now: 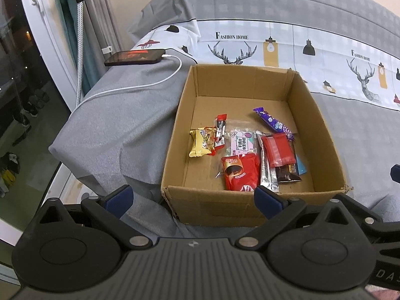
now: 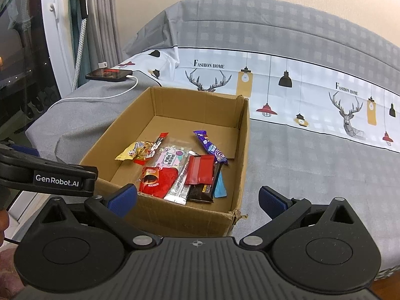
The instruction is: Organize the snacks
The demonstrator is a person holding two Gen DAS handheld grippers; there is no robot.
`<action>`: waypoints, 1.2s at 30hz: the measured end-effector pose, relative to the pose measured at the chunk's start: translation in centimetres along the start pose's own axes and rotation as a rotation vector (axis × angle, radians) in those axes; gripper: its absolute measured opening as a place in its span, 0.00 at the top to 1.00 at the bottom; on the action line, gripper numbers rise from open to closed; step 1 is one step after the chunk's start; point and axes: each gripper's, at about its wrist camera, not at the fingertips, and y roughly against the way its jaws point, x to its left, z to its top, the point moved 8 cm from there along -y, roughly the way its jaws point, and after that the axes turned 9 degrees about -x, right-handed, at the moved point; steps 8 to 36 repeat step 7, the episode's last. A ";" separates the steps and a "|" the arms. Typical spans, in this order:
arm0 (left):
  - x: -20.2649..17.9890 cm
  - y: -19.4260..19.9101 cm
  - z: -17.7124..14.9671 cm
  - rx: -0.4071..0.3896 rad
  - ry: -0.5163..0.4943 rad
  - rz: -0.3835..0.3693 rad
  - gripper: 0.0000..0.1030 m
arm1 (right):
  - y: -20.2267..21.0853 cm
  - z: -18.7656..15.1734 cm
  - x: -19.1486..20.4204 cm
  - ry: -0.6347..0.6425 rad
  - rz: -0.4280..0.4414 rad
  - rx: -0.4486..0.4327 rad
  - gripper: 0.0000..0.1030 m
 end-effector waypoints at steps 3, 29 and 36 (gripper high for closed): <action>0.1 0.0 -0.1 0.004 0.005 0.000 0.00 | 0.0 0.0 0.1 0.000 0.002 0.000 0.00; 0.2 -0.1 -0.2 0.003 0.007 0.004 0.00 | 0.0 0.0 0.1 -0.002 0.001 0.000 0.00; 0.2 -0.1 -0.2 0.003 0.007 0.004 0.00 | 0.0 0.0 0.1 -0.002 0.001 0.000 0.00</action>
